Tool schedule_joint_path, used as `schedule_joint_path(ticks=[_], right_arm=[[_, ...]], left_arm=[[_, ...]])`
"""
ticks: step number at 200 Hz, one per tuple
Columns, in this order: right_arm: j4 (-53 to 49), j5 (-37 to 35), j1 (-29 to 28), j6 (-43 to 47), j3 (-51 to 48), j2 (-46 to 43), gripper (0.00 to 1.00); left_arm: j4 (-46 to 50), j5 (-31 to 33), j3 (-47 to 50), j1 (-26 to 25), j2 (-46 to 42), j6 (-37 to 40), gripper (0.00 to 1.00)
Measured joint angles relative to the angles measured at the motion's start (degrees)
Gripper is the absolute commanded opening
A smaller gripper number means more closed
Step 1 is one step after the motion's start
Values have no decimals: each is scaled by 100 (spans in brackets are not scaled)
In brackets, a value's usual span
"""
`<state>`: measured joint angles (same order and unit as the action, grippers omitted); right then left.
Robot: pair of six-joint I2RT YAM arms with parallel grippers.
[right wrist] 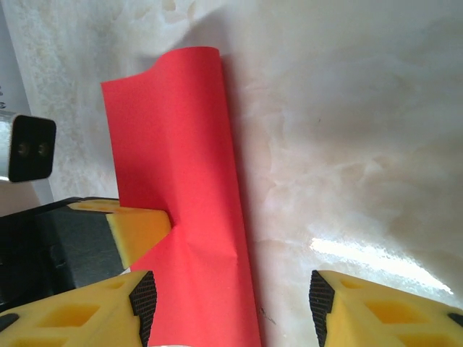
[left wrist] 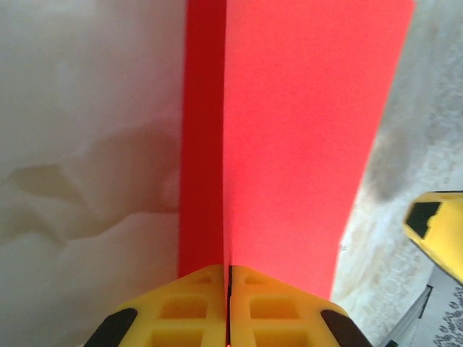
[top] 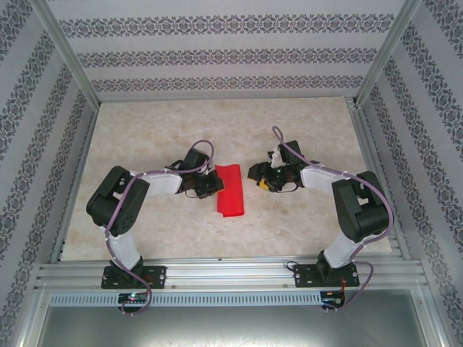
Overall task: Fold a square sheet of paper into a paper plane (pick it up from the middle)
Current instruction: First fold in half a square sheet of paper at the center of the table.
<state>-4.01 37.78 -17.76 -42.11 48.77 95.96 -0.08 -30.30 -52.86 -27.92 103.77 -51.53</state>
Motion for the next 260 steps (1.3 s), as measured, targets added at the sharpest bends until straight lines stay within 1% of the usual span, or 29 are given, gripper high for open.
schedule_joint_path(ticks=[45, 73, 93, 124, 154, 195, 224, 239, 260], right_arm=[[-57, -81, -26, 26, 7, 20, 60], [-302, -299, -164, 129, 61, 22, 60], [-411, -457, -199, 162, 83, 20, 61], [-789, -1032, -197, 166, 101, -35, 61], [-1145, -1593, -195, 157, 101, -308, 61], [-1307, -2092, -81, 109, 33, -684, 61], [-1353, -2238, 22, 44, -55, -739, 62], [-1381, -2243, 31, 35, -98, -739, 61], [-1388, -2245, 31, 22, -144, -739, 61]], left_arm=[[149, 9, -68, 0, 46, 155, 9], [2, -293, -90, -17, 42, 177, 8], [-278, -603, -90, -26, 7, 173, 8], [-691, -981, -103, -136, -109, 157, 8], [-857, -1180, -258, -319, -105, 153, 8], [-1130, -1342, -713, -505, 258, 70, 8], [-1012, -1338, -1023, -590, 693, 74, 8], [-737, -1244, -1180, -621, 859, 103, 8], [-140, -925, -1405, -625, 988, 223, 7]])
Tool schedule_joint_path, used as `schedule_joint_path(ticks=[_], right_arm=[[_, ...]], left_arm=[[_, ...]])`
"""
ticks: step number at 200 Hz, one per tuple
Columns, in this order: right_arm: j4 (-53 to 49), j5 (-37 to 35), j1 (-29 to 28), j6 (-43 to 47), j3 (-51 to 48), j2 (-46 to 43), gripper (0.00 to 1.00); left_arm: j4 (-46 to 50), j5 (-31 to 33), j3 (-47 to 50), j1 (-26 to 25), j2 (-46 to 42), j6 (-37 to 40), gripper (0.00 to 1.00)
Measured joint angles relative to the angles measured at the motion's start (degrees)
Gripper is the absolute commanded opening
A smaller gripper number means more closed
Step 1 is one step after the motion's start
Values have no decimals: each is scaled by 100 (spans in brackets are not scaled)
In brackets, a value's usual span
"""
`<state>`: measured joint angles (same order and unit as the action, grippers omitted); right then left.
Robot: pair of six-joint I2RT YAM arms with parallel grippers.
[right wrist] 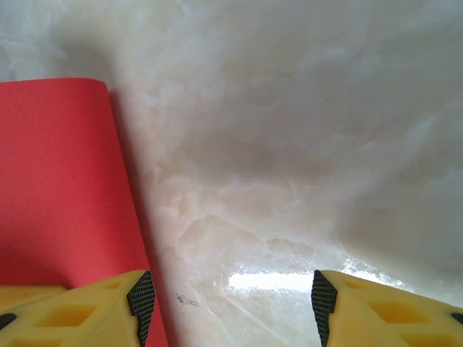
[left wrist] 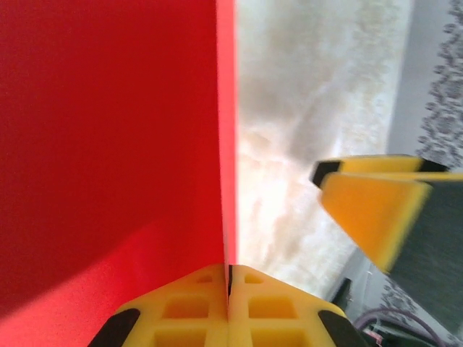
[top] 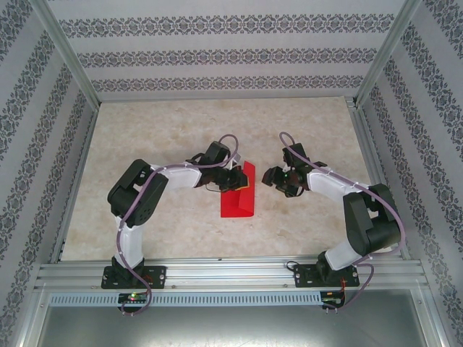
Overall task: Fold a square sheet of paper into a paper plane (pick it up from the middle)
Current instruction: First fold in half a square sheet of paper at the center of the table.
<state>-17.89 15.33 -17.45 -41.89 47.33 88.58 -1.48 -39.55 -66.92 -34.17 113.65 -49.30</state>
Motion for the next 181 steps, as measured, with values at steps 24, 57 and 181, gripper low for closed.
schedule_joint_path(ticks=[24, 57, 181], right_arm=[[-13, 2, 0, 0, 0, 0, 62], [7, 50, -4, 4, 0, 0, 62], [50, 857, -979, 529, 960, 1088, 61]], left_arm=[[713, 457, -229, 2, 20, 205, 7], [1303, 970, -229, 4, -168, 437, 7], [1650, 1731, 111, 4, -697, 562, 11]])
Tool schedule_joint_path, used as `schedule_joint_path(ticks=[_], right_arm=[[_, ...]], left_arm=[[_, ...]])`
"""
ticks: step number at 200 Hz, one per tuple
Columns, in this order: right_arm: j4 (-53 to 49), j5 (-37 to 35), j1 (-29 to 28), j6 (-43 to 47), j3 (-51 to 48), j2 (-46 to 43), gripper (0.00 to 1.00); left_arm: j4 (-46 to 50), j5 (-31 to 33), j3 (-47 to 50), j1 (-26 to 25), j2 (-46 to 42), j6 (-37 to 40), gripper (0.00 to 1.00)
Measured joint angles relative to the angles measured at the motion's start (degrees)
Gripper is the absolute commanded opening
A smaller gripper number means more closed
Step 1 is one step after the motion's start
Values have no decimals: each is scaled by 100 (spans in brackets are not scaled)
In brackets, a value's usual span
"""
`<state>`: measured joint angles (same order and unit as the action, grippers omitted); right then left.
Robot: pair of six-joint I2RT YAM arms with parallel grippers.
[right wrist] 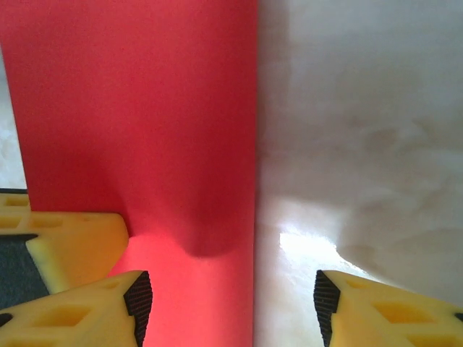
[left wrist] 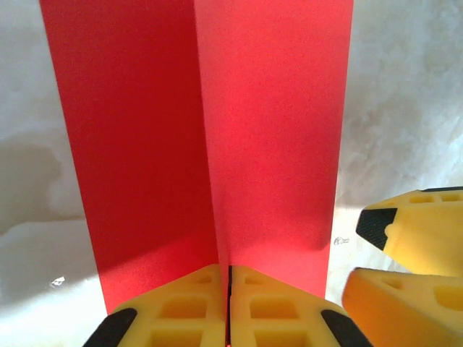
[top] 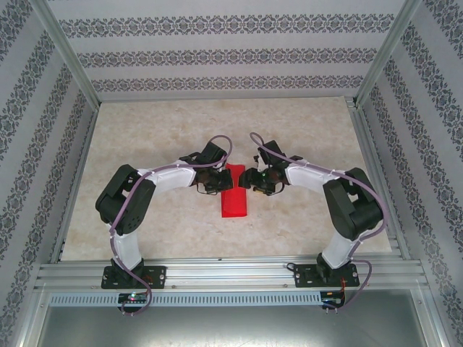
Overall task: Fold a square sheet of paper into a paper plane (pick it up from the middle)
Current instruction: First fold in half a square sheet of paper at the center of the table.
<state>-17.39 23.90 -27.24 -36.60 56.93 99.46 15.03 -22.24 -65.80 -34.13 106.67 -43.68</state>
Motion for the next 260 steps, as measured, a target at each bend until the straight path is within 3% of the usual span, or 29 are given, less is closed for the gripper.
schedule_joint_path(ticks=[55, 114, 206, 260], right_arm=[[-262, -11, -79, 146, 369, 398, 57], [-625, -197, -153, 256, 629, 669, 54], [-1342, -577, -337, 570, 1211, 1034, 56], [-1679, -752, -415, 664, 1488, 1241, 57]], left_arm=[[13, 31, 0, 0, 0, -4, 21], [155, 181, 22, 46, -26, -35, 38], [350, 638, 492, 651, -848, -391, 40], [-479, -142, 1001, 872, -774, -678, 38]])
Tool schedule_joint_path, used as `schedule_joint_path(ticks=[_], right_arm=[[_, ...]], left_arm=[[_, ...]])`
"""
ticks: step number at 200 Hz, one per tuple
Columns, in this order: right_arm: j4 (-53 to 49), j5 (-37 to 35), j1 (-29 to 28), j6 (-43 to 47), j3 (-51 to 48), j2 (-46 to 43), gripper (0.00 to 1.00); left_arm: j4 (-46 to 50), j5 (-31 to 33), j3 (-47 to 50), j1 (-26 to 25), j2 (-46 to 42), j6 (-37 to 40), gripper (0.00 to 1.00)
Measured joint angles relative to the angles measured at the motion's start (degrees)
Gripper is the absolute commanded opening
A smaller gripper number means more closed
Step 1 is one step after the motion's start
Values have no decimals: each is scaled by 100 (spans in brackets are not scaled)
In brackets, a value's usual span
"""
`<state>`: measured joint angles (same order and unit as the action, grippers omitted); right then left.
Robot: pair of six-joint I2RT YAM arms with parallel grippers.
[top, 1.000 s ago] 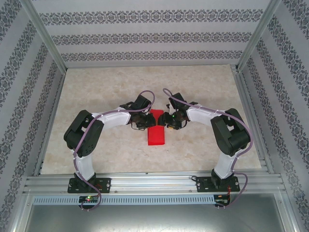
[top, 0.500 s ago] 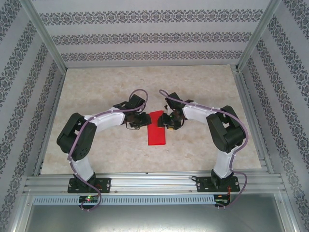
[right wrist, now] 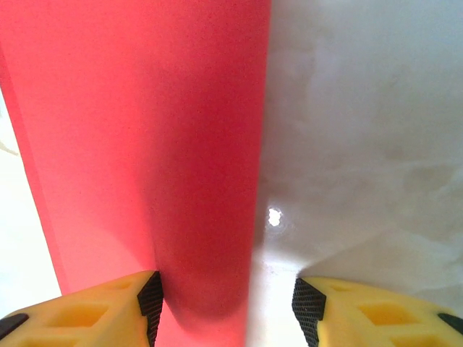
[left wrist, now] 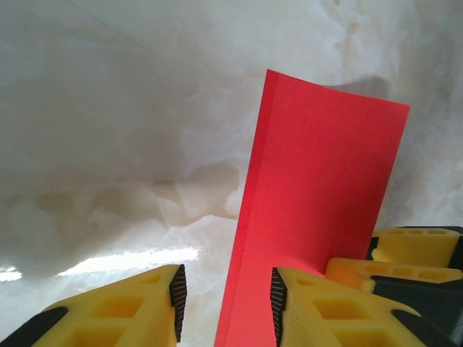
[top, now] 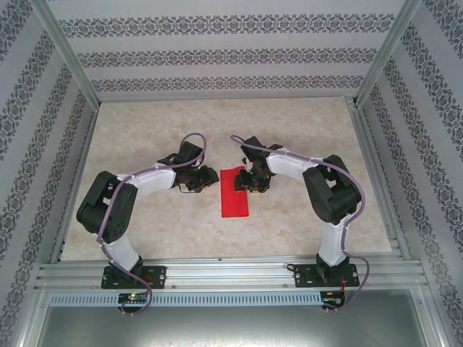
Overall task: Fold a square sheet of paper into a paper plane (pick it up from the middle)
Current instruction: First fold in half a square sheet of paper at the center of the table, then hold the square sheet of paper at the center of the table.
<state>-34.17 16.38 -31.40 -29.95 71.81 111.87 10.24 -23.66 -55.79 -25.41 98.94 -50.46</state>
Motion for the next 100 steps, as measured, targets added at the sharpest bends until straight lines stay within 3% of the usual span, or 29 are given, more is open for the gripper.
schedule_joint_path(ticks=[100], right_arm=[[-247, -201, -111, -74, 216, 166, 61]], left_arm=[[-686, -531, 85, 74, 181, -219, 32]])
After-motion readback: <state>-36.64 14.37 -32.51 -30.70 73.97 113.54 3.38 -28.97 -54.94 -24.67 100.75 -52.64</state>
